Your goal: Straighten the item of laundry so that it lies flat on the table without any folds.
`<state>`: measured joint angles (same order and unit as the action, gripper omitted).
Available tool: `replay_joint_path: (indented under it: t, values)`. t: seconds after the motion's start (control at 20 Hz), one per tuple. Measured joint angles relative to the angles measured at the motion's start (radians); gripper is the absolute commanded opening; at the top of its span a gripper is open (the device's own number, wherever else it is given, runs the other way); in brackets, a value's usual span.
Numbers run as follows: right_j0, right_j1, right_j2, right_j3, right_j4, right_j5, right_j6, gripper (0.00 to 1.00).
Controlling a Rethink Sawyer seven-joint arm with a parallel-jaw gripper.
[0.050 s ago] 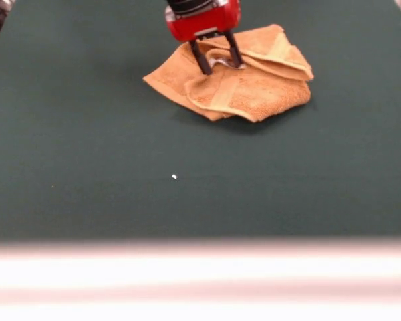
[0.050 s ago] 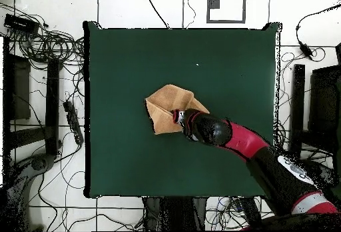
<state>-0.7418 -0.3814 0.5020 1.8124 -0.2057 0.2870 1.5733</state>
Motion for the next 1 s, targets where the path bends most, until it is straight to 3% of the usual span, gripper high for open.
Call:
replay_joint_path:
  t: [0.6,1.0]
  values:
    - [0.009,-0.017,-0.002,0.009,0.000,-0.004,0.000,1.00]
    - [0.009,-0.116,-0.007,0.067,0.000,0.011,0.000,1.00]
